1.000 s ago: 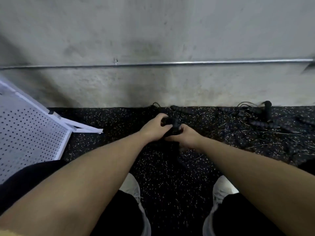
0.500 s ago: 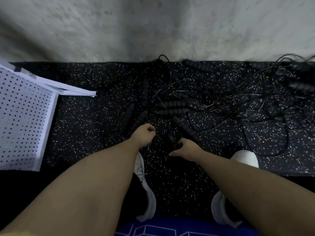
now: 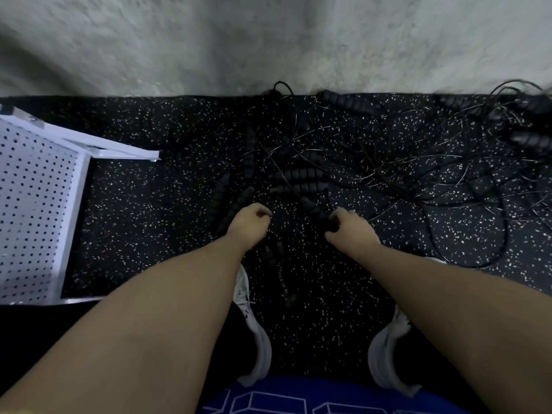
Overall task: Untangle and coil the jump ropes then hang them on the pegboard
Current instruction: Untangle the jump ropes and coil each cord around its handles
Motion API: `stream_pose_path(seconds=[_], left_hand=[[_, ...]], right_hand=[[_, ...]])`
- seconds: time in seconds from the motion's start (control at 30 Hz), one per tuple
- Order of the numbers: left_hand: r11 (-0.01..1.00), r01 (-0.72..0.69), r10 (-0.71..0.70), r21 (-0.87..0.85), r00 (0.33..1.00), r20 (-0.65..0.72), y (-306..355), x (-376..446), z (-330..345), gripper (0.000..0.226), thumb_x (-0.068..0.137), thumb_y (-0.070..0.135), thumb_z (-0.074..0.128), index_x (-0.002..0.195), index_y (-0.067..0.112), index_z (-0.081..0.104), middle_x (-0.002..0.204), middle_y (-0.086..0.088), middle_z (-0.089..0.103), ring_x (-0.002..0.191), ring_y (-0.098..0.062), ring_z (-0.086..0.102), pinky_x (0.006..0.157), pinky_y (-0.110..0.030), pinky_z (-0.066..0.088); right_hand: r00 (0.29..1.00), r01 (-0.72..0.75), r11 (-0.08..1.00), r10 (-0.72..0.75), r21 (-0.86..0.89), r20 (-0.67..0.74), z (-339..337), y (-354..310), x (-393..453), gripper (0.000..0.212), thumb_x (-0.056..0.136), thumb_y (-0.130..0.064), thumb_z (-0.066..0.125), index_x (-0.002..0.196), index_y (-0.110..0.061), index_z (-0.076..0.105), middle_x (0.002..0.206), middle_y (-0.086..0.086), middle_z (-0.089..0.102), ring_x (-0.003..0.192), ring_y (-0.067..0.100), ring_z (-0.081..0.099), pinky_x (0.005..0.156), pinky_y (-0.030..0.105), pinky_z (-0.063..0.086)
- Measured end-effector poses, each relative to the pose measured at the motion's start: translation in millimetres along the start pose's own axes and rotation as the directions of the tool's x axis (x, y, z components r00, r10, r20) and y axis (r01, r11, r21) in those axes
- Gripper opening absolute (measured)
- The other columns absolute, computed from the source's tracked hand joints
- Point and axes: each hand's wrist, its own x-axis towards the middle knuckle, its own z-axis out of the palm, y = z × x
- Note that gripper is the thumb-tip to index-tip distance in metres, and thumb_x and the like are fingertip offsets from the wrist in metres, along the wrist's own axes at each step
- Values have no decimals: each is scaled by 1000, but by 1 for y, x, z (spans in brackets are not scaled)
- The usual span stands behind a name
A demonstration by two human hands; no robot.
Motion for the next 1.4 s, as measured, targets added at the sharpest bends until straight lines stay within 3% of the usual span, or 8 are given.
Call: stream_pose_path(seconds=[0.3,0.57,0.77,0.9,1.03,1.2,1.27,1.4], left_hand=[[999,-33,35,-36,999,41,18,20,18,17,101,17,49,100,28,62,98,0,68,78,-17,66,71,-33,55],[1000,-19,19,-2,996,89,57,1,0,18,105,28,48,118,26,61,107,-1,68,82,-16,67,76,-35,58],[978,-94,108,-188,992,62,125,-58,-29,33,104,49,48,125,24,56,114,-4,68,92,-23,71,79,-39,61],[904,-209,227,-373,974,2,171,-110,-48,47,97,58,53,124,19,57,105,-6,70,83,-25,72,77,-44,63],[801,-350,319,-487,936,-147,207,-159,-65,18,96,38,62,97,20,60,110,-12,70,92,-28,68,85,-47,61],[799,-490,459,-349,871,-174,234,-209,-93,14,93,29,65,102,28,54,104,-2,72,100,-23,67,84,-42,53],[800,-537,514,-269,844,-154,241,-225,-102,16,96,31,64,108,31,53,105,-1,72,97,-20,67,88,-43,54],[739,-654,636,-163,757,-150,250,-243,-111,18,99,29,65,109,33,51,96,-7,63,75,-20,67,69,-37,56]], right_hand=[[996,-58,996,63,-62,71,3,-9,24,44,89,-26,65,130,-18,52,118,5,62,105,26,61,77,34,47],[966,-209,914,138,348,217,-45,-30,4,35,93,-28,57,120,-7,50,92,8,61,69,23,59,53,29,47],[995,36,907,-74,421,74,-109,-64,-47,41,95,-38,56,126,-13,46,89,4,58,68,18,53,54,28,41],[966,259,867,-239,425,-101,-147,-94,-93,24,97,-44,55,107,-22,49,82,1,59,66,16,56,53,30,46],[918,390,859,-334,332,-212,-183,-119,-146,37,98,-49,56,117,-20,47,81,1,62,61,14,58,53,25,49],[883,459,874,-430,161,-189,-231,-128,-189,39,102,-52,48,122,-20,56,101,5,67,92,25,68,85,42,60],[874,474,869,-445,139,-196,-251,-126,-200,31,105,-44,45,120,-21,59,110,7,68,101,27,67,89,44,60],[818,531,819,-428,218,-384,-279,-120,-208,25,102,-29,53,127,-29,54,113,2,64,104,22,66,86,38,58]])
